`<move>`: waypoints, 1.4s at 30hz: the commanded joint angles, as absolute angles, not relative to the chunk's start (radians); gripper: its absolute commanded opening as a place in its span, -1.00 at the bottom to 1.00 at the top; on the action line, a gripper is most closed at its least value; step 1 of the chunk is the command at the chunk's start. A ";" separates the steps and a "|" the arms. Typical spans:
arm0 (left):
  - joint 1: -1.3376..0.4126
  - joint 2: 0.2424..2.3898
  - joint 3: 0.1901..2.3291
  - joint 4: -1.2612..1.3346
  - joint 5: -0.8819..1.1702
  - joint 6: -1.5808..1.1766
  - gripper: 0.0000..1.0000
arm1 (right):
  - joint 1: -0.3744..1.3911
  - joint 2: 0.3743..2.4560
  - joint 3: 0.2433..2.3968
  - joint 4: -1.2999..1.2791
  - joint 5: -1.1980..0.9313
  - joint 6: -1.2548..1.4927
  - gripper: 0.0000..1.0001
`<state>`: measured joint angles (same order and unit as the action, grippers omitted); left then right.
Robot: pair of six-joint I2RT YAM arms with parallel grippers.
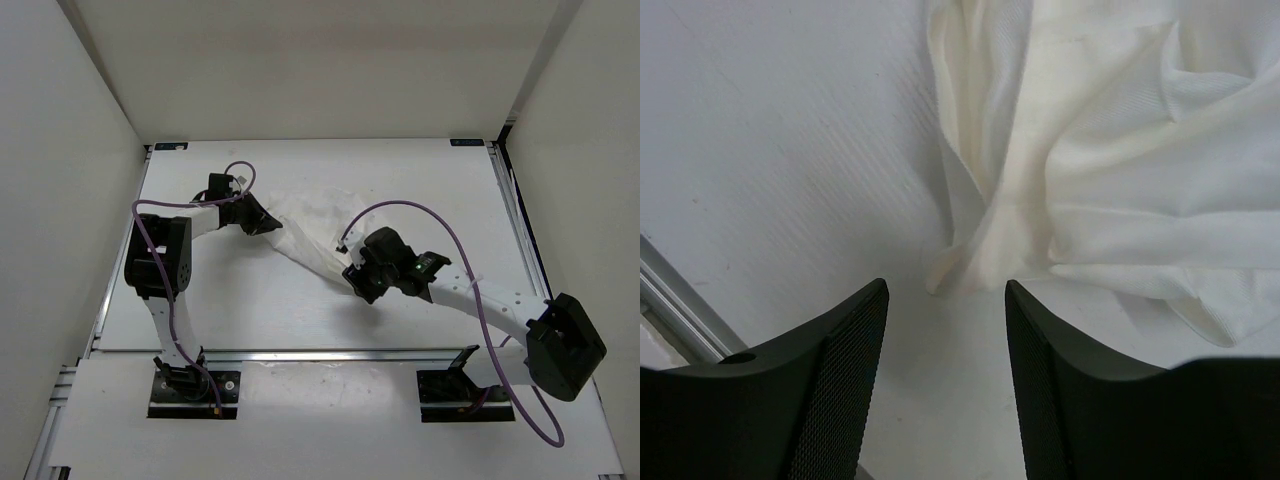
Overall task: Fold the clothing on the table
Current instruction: Flatten the skirt out
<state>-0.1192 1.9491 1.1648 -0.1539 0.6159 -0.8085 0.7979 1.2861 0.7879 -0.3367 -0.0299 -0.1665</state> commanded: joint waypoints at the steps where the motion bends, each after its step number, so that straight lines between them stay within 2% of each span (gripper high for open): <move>1: -0.110 1.934 1.206 -0.170 0.601 -0.795 -1.00 | 0.824 1.276 0.801 -0.304 -0.041 -0.176 0.11; 7: -0.110 1.945 1.213 -0.164 0.601 -0.785 -1.00 | 0.801 1.298 0.766 -0.249 -0.052 -0.190 0.03; 8: -0.113 1.947 1.221 -0.170 0.594 -0.795 -1.00 | 0.789 1.308 0.759 -0.235 -0.054 -0.193 -0.05; 9: -0.112 1.947 1.224 -0.173 0.594 -0.796 -1.00 | 0.788 1.316 0.750 -0.221 -0.046 -0.193 -0.53; 11: -0.117 1.947 1.230 -0.176 0.594 -0.795 -1.00 | 0.790 1.327 0.736 -0.168 -0.031 -0.198 -0.85; 15: -0.121 1.954 1.241 -0.187 0.591 -0.788 -1.00 | 0.763 1.391 0.778 -0.187 -0.081 -0.186 -0.83; 18: -0.112 1.936 1.239 -0.186 0.609 -0.795 -1.00 | 0.764 1.379 0.813 -0.215 -0.068 -0.190 -1.00; 20: -0.114 1.908 1.244 -0.182 0.635 -0.789 -1.00 | 0.752 1.341 0.859 -0.245 -0.058 -0.184 -0.99; 26: -0.140 1.772 1.360 -0.123 0.730 -0.761 -1.00 | 0.456 1.367 1.274 -0.463 -0.118 -0.118 -1.00; 31: -0.121 1.761 1.549 0.069 0.802 -0.915 -1.00 | 0.382 1.492 1.615 -0.517 0.106 -0.126 -1.00; 33: -0.089 1.747 1.551 0.159 0.837 -1.015 -1.00 | 0.351 1.511 1.670 -0.531 0.065 -0.100 -1.00; 38: -0.060 1.597 1.298 0.235 0.923 -1.035 -1.00 | 0.382 1.404 1.565 -0.592 -0.095 -0.034 -1.00; 40: -0.058 1.455 1.124 0.293 0.990 -1.058 -1.00 | 0.443 1.303 1.435 -0.641 -0.147 -0.006 -1.00; 42: -0.052 1.373 1.036 0.384 1.044 -1.113 -1.00 | 0.530 1.186 1.358 -0.629 -0.118 0.029 -1.00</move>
<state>-0.0467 1.5177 1.1831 0.2371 0.8951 -1.0264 0.4206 1.3636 1.4544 -0.5541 -0.0628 -0.0425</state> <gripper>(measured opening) 0.122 0.005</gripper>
